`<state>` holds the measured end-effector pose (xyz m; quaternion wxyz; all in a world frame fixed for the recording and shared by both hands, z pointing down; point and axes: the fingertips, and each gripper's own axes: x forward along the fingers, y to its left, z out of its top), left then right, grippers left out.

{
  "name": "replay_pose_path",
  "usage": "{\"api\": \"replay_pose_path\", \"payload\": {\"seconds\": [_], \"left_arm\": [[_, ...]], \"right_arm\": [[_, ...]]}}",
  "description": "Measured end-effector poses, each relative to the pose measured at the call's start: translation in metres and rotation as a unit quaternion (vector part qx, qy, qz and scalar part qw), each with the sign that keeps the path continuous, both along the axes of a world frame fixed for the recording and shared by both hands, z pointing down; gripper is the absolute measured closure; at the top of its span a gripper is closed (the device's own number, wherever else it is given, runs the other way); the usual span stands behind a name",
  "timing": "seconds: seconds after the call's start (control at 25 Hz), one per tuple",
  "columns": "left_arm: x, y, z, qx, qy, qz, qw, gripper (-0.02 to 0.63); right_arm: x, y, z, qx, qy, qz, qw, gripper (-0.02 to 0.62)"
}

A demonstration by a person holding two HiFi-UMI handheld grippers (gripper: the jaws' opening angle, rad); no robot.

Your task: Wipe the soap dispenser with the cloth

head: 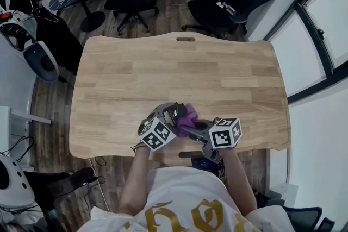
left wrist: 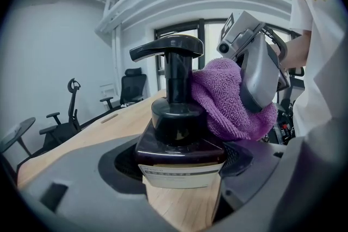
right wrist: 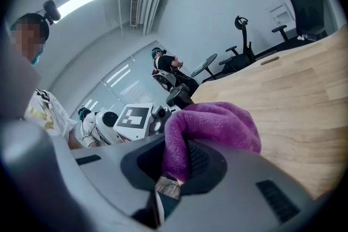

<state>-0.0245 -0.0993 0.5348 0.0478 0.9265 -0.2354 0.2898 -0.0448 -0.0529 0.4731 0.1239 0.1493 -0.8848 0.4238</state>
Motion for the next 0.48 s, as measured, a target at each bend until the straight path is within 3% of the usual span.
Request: {"api": "replay_pose_path", "payload": {"seconds": [0.48], "left_arm": [[0.0085, 0.0023, -0.0004, 0.003, -0.007, 0.018, 0.9998, 0.275]], "right_arm": [[-0.0025, 0.003, -0.0028, 0.012, 0.002, -0.011, 1.0, 0.555]]}}
